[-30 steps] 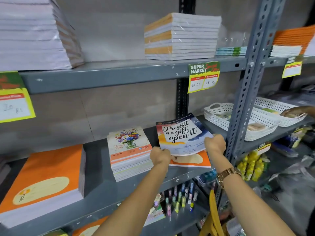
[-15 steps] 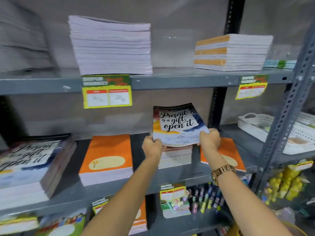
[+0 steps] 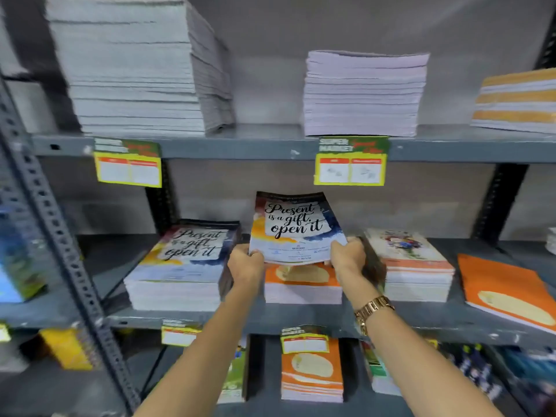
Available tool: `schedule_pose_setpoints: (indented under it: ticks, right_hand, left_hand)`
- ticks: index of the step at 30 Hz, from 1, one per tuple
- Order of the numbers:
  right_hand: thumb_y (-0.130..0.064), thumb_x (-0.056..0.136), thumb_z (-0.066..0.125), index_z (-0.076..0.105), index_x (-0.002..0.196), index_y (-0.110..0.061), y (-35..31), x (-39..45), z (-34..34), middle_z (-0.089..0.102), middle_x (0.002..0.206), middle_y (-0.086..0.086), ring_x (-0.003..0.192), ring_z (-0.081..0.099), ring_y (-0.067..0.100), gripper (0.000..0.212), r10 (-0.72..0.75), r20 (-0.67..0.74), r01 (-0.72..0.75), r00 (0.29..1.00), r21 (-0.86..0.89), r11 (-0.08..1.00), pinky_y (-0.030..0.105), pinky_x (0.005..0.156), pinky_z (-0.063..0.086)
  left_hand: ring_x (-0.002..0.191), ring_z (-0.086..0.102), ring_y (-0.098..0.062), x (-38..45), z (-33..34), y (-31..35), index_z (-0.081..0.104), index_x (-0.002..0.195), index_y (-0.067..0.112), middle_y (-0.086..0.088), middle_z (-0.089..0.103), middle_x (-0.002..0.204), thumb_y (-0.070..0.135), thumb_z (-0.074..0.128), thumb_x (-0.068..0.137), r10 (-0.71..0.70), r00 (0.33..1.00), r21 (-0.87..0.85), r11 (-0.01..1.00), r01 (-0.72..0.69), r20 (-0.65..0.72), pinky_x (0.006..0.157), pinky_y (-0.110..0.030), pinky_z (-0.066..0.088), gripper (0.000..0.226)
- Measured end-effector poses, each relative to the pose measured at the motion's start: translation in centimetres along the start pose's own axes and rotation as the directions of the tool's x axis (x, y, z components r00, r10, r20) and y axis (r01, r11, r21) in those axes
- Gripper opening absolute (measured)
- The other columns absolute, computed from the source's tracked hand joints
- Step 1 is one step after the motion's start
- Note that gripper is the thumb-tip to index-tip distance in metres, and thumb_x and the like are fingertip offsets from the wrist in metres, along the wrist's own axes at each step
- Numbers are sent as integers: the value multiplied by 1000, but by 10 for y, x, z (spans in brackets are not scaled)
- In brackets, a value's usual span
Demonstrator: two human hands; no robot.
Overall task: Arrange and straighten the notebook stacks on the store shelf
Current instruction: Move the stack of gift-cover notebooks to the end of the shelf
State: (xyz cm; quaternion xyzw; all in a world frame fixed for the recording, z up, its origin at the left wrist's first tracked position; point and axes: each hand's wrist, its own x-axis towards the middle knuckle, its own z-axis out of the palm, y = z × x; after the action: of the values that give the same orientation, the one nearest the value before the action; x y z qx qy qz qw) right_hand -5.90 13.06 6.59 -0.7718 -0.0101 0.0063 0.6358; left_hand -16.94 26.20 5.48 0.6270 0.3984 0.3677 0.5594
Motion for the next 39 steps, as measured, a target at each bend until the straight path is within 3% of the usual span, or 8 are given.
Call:
schedule_pose_setpoints:
  ticks: [8,12,21,23,28,31,34,39]
  right_hand:
    - [-6,92,48,49,108,-1,-1,-60,96,60,99,13,52,60,19,16,11,276,-23,961,40,999,28,51,55]
    - [-3,93,50,45,97,-5,0,-83,133,55,86,6,82,62,28,7,21,370,-69,929,118,991,39,73,60]
    - [-5,91,59,41,131,6,4,-115,180,56,127,25,96,68,38,46,118,579,-224,807,113,968,27,63,59]
    - [-5,89,61,49,121,6,5,-117,183,62,121,25,90,71,36,35,131,574,-186,809,38,982,20,52,58]
    - [-5,86,66,45,128,7,7,-116,183,58,126,23,86,72,33,49,130,568,-91,813,-96,991,35,75,61]
    - [-10,89,63,55,120,7,4,-114,175,68,110,24,79,73,34,36,93,566,-2,819,-160,987,37,67,62]
    - [-21,92,59,69,89,-1,7,-108,164,71,72,11,54,69,21,23,-118,463,270,879,-278,922,35,57,62]
    - [-17,92,58,62,63,-2,10,-88,135,67,63,14,59,64,31,32,-338,279,409,899,-259,875,40,52,56]
  left_hand:
    - [53,60,-18,53,-108,-21,53,106,1,-2,56,76,0,43,93,-51,996,-36,998,48,-80,64,-40,53,16]
    - [51,59,-16,74,-148,-27,54,106,4,-2,59,88,-1,42,94,-19,995,16,1000,20,-96,60,-37,51,18]
    - [54,60,-18,117,-203,-42,59,107,-4,-15,63,85,3,47,94,0,992,190,981,23,-122,57,-31,47,20]
    - [51,58,-16,123,-207,-51,59,110,-7,-19,64,85,4,50,93,-47,981,142,987,75,-191,55,-31,48,22]
    - [56,58,-26,121,-203,-63,65,98,-7,-27,67,91,-3,50,92,-85,940,87,989,119,-329,66,-33,49,17]
    - [71,58,-36,117,-202,-53,61,76,1,-25,64,83,5,54,91,-53,933,289,943,164,-357,69,-44,51,17]
    - [96,57,-47,106,-199,-46,51,107,-7,-30,51,119,15,56,91,-35,927,450,867,215,-374,79,-49,48,28]
    - [84,57,-43,86,-171,-34,50,108,0,-22,48,119,16,51,93,250,914,559,828,-31,-319,66,-41,41,21]
